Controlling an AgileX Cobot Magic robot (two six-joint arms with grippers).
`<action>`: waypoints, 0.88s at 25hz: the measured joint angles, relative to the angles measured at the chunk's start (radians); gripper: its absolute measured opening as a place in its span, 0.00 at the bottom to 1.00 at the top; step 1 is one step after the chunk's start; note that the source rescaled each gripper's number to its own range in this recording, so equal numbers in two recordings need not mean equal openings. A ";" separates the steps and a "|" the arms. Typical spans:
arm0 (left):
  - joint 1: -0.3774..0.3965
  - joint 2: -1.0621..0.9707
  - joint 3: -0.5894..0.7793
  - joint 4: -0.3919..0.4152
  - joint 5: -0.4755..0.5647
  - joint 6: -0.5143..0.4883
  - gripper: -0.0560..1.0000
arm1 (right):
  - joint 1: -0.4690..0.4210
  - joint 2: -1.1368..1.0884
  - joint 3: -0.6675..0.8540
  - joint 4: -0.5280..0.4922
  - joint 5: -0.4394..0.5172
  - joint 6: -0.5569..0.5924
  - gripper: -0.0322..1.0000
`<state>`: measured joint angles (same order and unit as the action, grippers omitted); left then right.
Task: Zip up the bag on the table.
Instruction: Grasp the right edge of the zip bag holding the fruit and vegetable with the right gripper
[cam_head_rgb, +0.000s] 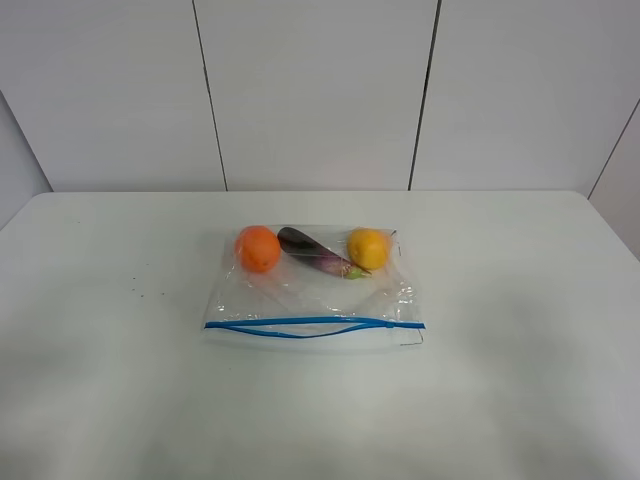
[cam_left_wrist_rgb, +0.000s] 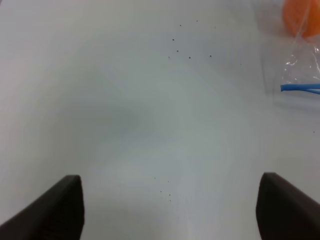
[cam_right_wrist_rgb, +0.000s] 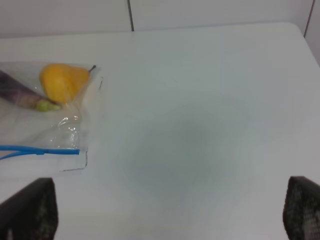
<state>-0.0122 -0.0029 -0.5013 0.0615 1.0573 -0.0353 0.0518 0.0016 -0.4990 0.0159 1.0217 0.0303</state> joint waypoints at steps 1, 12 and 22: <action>0.000 0.000 0.000 0.000 0.000 0.000 0.94 | 0.000 0.000 0.000 0.000 0.000 0.000 1.00; 0.000 0.000 0.000 0.000 0.000 0.000 0.94 | 0.000 0.035 -0.012 0.000 0.000 0.000 1.00; 0.000 0.000 0.000 0.000 0.000 0.000 0.94 | 0.000 0.636 -0.213 0.043 -0.003 0.000 1.00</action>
<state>-0.0122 -0.0029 -0.5013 0.0615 1.0573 -0.0353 0.0518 0.6381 -0.7115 0.0592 1.0188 0.0303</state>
